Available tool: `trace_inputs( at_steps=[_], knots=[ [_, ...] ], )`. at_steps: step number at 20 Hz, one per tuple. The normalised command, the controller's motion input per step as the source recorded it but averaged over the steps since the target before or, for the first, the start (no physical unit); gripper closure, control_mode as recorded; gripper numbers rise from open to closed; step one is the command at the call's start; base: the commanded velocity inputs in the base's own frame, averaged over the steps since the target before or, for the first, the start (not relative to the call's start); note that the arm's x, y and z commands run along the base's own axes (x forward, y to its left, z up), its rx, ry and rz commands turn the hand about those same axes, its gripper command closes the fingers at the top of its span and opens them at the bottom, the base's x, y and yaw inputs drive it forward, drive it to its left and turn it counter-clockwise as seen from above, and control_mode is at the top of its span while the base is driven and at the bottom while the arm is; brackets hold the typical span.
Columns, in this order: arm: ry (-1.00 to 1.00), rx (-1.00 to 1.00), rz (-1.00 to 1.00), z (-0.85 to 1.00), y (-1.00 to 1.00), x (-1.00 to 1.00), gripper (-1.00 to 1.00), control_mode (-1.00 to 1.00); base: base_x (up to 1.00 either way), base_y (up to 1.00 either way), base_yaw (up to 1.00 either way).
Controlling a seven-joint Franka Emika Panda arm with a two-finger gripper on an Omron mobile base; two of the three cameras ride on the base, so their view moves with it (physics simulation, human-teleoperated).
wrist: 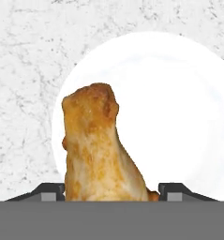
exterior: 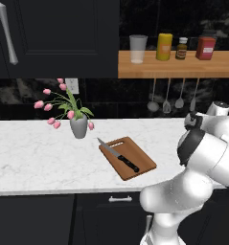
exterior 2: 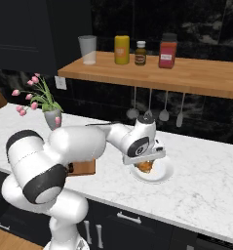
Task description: Pick up the knife from the drawer and place it on the cutting board. Then place the meat from the plate to the cutting board.
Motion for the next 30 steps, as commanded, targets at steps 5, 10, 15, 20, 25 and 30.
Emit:
trace_inputs(
  at_steps=[5,10,15,20,25,30],
  knots=[
    [-0.08,-0.07,0.0,0.34,1.0,0.15,1.0,-1.0,0.0,0.0,0.0],
    [-0.01,-0.02,0.0,0.25,1.0,0.16,1.0,-1.0,0.0,0.0,0.0],
    [0.0,0.0,0.0,0.22,1.0,0.07,1.0,-1.0,0.0,0.0,0.0],
    [0.0,0.0,0.0,0.08,1.0,0.02,1.0,-1.0,0.0,0.0,0.0],
    [0.01,0.0,0.01,0.02,0.95,0.0,1.0,-1.0,0.0,0.0,0.0],
    [0.05,0.0,0.01,-0.01,0.56,0.0,1.0,-1.0,0.0,0.0,0.0]
  ],
)
